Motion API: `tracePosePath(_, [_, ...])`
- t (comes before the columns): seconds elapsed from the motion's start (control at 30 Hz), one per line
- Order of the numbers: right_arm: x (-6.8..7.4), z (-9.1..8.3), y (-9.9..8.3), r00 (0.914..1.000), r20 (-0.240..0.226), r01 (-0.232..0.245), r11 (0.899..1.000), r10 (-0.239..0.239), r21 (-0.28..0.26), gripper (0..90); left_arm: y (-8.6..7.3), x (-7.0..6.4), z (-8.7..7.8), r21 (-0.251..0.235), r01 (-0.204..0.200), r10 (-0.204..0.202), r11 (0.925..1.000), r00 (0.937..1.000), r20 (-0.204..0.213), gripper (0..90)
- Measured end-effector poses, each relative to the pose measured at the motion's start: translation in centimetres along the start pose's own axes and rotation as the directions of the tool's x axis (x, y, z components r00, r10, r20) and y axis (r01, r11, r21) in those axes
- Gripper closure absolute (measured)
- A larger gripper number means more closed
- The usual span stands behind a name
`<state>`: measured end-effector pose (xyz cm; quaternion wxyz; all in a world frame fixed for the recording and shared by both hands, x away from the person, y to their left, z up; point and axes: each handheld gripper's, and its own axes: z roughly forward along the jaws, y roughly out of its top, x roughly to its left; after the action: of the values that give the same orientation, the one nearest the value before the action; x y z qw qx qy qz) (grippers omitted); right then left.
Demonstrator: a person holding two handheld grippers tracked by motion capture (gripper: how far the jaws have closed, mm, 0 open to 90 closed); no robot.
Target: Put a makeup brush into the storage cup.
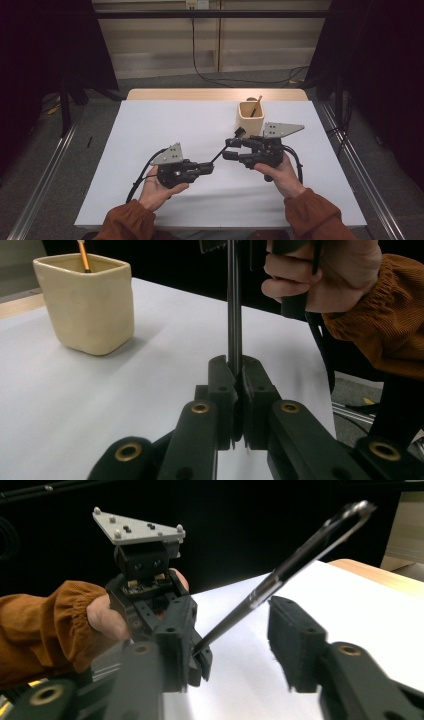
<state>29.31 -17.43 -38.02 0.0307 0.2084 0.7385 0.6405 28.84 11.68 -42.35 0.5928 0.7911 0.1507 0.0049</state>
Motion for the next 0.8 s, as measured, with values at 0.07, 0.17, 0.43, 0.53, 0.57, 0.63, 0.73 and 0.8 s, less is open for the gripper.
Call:
tracePosePath(0.07, [-0.07,-0.07,0.06,0.9999,0.001,-0.011,1.000,0.011,-0.009,60.8,-0.08,0.04,0.05,0.001,-0.001,0.001,1.0000,1.0000,0.005,85.5])
tracePosePath(0.17, [-0.16,-0.36,0.21,0.9998,-0.001,-0.019,1.000,0.019,-0.017,67.1,-0.15,0.07,0.07,0.007,-0.003,0.003,1.0000,1.0000,-0.001,85.4])
tracePosePath(0.43, [-0.43,-0.56,0.18,0.9978,-0.011,-0.066,0.997,0.066,-0.039,77.7,-0.49,0.01,0.45,0.017,-0.001,0.001,0.9999,0.9999,0.016,85.4])
tracePosePath(0.53, [-0.43,-0.56,0.22,0.9969,-0.026,-0.075,0.996,0.074,-0.038,80.1,-0.57,-0.03,0.59,0.020,-0.005,0.005,0.9998,0.9999,0.016,85.4])
tracePosePath(0.57, [-0.44,-0.58,0.22,0.9967,-0.029,-0.078,0.996,0.077,-0.037,80.6,-0.60,0.00,0.62,0.021,-0.007,0.007,0.9998,0.9998,0.018,85.3])
tracePosePath(0.63, [-0.43,-0.57,0.23,0.9957,-0.041,-0.085,0.996,0.083,-0.038,82.2,-0.70,-0.06,0.76,0.023,-0.010,0.010,0.9997,0.9999,0.012,84.9])
tracePosePath(0.73, [-0.30,-0.46,0.27,0.9932,-0.069,-0.097,0.995,0.094,-0.035,85.0,-0.86,-0.16,1.00,0.033,-0.011,0.010,0.9994,0.9999,0.005,83.9])
tracePosePath(0.8, [-0.13,-0.39,0.35,0.9930,-0.070,-0.098,0.995,0.095,-0.034,85.4,-0.90,-0.18,1.02,0.027,-0.003,0.003,0.9996,1.0000,0.003,83.2])
